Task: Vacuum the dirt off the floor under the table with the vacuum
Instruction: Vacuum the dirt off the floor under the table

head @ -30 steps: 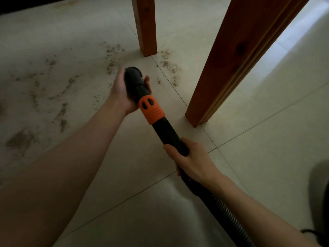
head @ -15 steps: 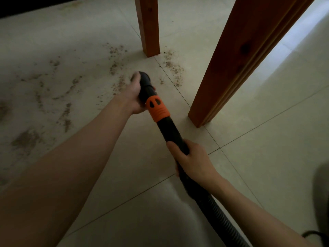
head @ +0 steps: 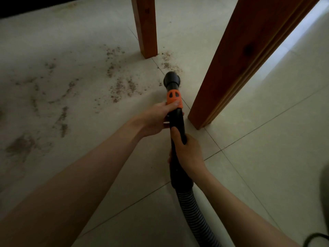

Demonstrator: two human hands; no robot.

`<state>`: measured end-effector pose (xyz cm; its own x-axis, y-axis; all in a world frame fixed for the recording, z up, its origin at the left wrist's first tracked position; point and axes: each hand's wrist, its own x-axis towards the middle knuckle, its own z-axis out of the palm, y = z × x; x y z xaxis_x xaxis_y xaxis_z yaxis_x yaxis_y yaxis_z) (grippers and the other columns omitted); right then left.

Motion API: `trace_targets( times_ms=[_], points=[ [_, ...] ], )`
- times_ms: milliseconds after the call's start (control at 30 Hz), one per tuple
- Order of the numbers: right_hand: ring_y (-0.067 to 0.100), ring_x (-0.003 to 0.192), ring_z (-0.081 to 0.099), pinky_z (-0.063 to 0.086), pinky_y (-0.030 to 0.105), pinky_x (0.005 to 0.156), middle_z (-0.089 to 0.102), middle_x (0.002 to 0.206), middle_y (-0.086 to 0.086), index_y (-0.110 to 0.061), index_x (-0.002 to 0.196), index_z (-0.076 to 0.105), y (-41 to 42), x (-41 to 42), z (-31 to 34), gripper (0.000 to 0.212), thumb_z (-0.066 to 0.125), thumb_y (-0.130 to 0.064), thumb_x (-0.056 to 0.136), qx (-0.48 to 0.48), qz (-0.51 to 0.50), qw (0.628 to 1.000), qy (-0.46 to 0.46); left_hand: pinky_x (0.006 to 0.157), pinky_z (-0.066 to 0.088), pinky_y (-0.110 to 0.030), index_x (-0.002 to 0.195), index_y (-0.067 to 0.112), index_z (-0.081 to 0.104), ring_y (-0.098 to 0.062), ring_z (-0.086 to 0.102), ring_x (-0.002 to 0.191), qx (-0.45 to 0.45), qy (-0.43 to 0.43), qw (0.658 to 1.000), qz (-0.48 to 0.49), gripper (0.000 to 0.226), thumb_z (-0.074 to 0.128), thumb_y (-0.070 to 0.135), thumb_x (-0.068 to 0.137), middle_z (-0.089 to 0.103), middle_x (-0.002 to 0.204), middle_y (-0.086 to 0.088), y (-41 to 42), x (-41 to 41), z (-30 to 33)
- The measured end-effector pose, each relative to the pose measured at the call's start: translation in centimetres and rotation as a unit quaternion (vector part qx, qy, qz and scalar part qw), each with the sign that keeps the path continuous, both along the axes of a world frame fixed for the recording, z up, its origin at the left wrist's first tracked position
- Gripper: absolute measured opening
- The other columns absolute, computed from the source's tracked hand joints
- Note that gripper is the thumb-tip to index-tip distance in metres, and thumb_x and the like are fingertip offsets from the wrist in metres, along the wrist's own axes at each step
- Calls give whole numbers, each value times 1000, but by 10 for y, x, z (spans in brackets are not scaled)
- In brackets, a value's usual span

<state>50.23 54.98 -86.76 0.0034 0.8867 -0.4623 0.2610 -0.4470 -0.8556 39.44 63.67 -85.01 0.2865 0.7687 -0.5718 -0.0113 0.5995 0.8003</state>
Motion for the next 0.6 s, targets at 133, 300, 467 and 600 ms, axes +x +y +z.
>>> trace_targets(
  times_ms=[133,300,467,600],
  points=[
    [18,45,59,52,29,49,60,58,5,-8,85,55,7,5,-1,43,41,-47,97,-16,-46,998,45,73,45,-25,124,9,48,-17,58,95,33,24,999,-19,30,42,26,99,59,107,-7,2,16,-4],
    [22,48,61,54,36,55,61,57,8,-4,86,57,7,14,-3,49,38,-48,96,-24,-79,993,83,80,48,-27,114,7,52,-16,60,87,64,49,996,-32,25,47,25,97,60,93,-2,10,30,-10],
    [22,45,60,51,32,49,61,57,12,2,87,57,9,10,-7,57,34,-49,97,-35,-100,987,124,70,48,-23,103,10,53,-11,59,76,95,73,992,-36,22,45,29,98,59,86,-1,11,32,-14],
    [23,46,60,52,35,54,61,53,8,-5,84,57,14,7,-11,51,33,-49,98,-28,-93,990,100,69,48,-23,111,8,53,-12,60,78,104,77,991,-30,27,42,30,99,60,87,-1,12,29,-18]
  ],
)
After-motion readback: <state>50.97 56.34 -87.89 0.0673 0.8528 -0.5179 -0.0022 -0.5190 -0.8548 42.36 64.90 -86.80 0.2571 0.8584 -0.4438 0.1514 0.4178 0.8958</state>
